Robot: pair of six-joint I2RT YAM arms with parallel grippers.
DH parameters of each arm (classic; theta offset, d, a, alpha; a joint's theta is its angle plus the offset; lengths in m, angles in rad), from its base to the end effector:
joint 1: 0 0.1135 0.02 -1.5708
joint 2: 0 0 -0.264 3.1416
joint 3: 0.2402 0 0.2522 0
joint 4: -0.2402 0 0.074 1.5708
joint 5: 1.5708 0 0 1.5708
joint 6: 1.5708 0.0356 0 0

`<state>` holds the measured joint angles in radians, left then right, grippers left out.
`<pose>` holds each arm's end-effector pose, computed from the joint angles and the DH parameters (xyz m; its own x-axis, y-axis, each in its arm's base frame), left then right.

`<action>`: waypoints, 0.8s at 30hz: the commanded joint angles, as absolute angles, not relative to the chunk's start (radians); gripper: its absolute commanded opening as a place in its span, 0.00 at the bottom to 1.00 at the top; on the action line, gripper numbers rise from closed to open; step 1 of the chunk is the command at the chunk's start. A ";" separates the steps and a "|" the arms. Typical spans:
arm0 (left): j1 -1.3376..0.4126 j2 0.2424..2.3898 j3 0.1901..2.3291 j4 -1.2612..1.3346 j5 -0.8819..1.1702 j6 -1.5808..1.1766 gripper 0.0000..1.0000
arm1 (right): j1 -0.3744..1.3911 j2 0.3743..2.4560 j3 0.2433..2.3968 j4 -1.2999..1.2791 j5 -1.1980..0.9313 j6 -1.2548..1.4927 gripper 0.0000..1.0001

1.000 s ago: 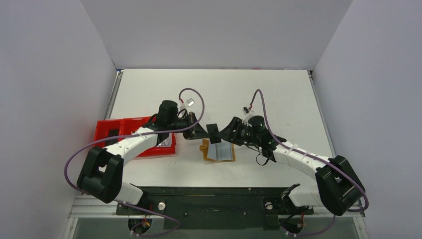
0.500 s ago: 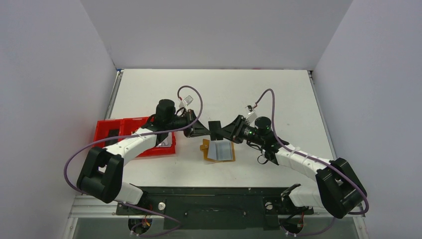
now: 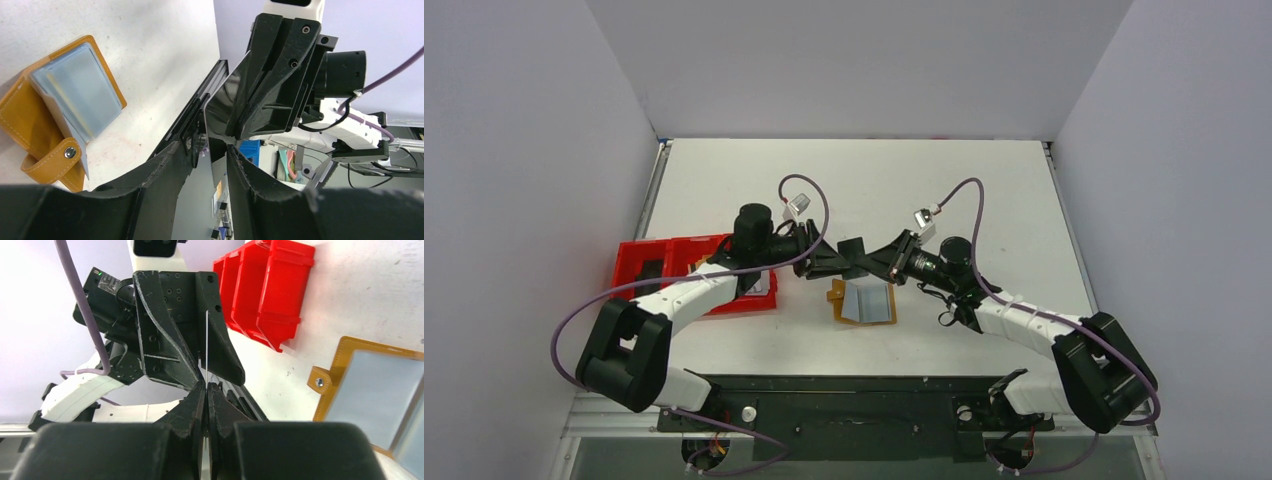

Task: Take the credit cards out of the card holder
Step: Place the credit card in the storage box.

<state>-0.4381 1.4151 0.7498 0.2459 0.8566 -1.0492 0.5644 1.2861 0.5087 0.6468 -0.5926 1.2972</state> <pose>0.2582 -0.1507 0.2307 -0.9665 -0.1744 -0.1883 0.1301 0.2994 -0.9452 0.2134 0.1586 0.2243 -0.9074 0.3708 -0.1979 -0.1404 0.1764 0.9743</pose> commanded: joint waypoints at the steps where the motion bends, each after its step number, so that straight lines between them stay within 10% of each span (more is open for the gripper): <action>1: -0.425 1.377 0.735 0.387 0.892 -1.114 0.36 | 0.574 1.327 0.501 0.851 -0.633 1.372 0.00; 16: -0.403 1.366 0.709 0.475 0.902 -1.170 0.00 | 0.599 1.360 0.510 0.816 -0.625 1.346 0.03; 21: -0.403 1.340 0.734 0.318 0.862 -1.078 0.00 | 0.603 1.309 0.547 0.599 -0.568 1.229 0.68; 24: -0.403 1.325 0.757 0.236 0.836 -1.013 0.00 | 0.599 1.242 0.583 0.452 -0.507 1.152 0.77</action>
<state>-0.4088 1.3705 0.7094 0.3447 0.8734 -1.1225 0.5972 1.3415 0.5117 0.6239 -0.5938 1.2877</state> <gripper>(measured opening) 0.006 0.731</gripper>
